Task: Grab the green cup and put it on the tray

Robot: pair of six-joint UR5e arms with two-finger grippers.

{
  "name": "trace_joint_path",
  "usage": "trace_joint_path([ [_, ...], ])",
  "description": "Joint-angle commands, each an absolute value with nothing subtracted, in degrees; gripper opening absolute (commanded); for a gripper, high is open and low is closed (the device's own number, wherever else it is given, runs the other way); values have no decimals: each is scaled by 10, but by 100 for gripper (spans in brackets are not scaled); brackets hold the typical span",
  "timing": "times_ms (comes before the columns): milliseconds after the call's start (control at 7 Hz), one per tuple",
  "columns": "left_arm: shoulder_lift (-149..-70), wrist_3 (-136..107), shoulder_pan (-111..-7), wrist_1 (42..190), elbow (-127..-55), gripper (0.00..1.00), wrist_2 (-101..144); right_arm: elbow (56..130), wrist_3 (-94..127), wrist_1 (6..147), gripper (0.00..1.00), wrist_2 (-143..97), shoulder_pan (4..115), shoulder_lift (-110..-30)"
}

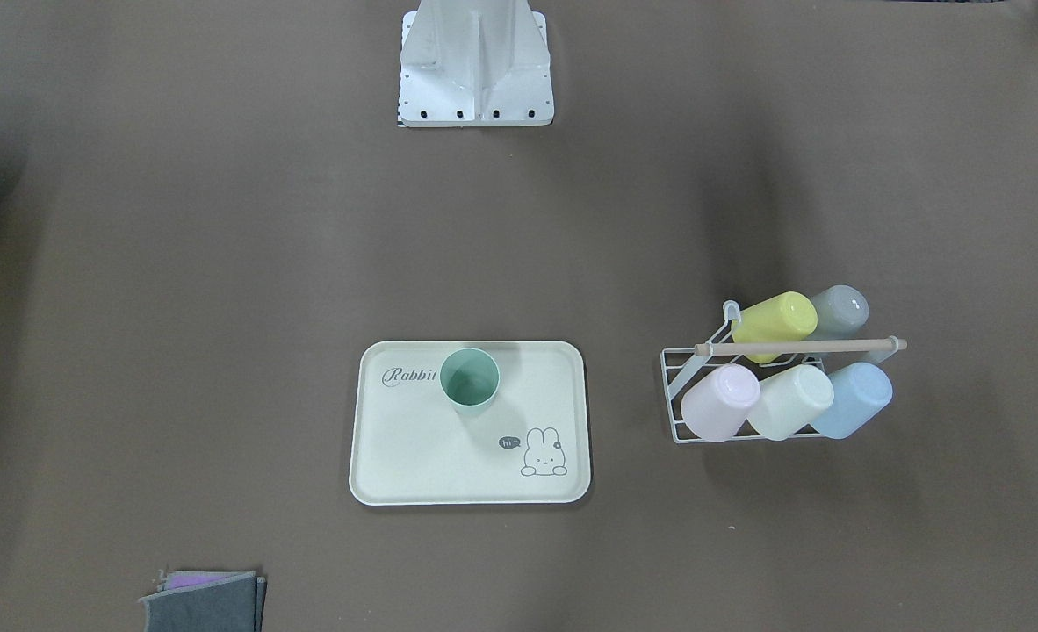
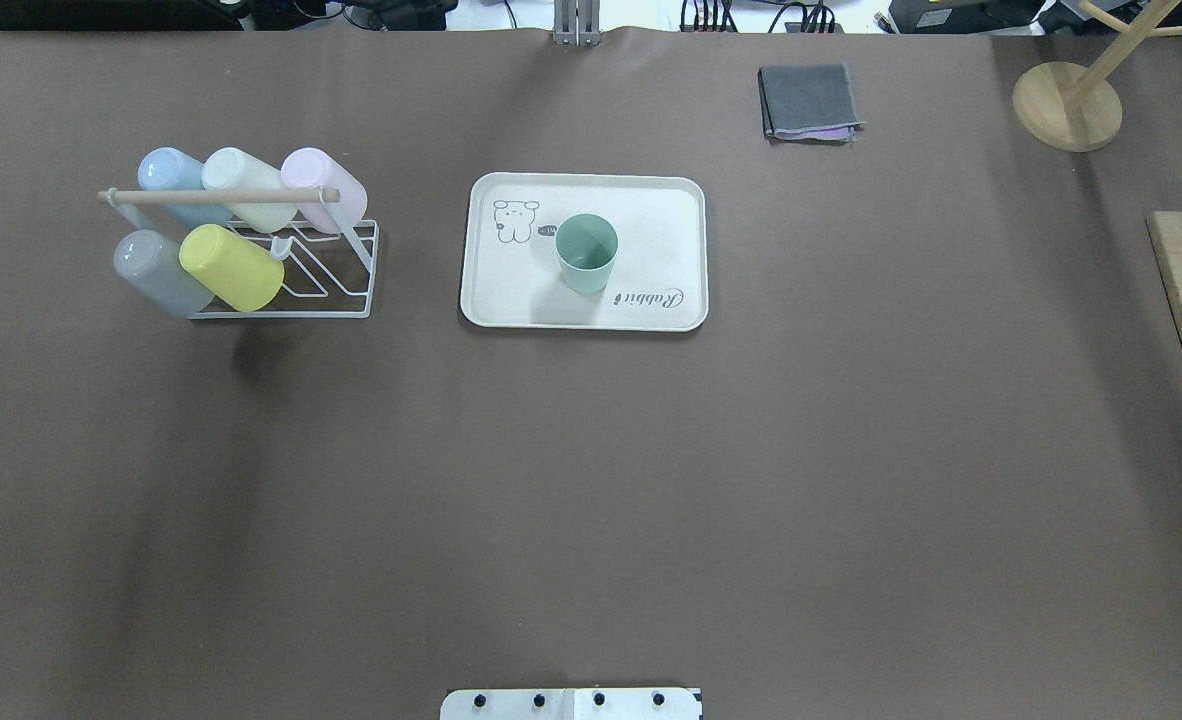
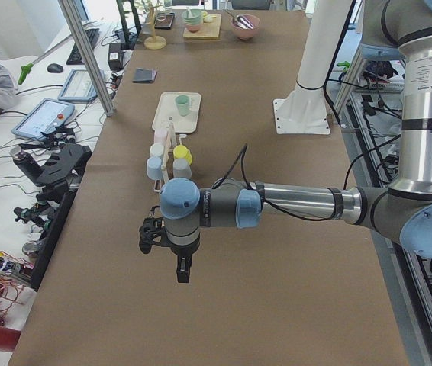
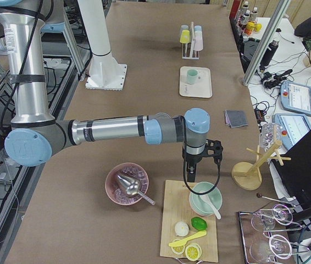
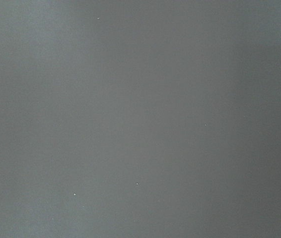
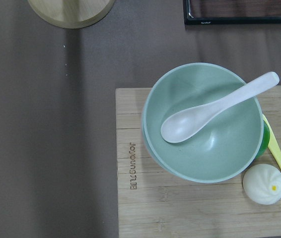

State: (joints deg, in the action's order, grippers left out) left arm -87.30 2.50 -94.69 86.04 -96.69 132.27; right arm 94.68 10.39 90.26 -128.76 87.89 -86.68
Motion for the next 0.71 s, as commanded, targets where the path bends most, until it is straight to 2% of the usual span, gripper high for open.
trace_joint_path([
  [0,-875,25,-947,861,-973,98,1324,947,105,903,100,-1288,879,-867],
  [571,-879,25,-947,861,-962,98,1397,947,104,902,100,-1288,879,-868],
])
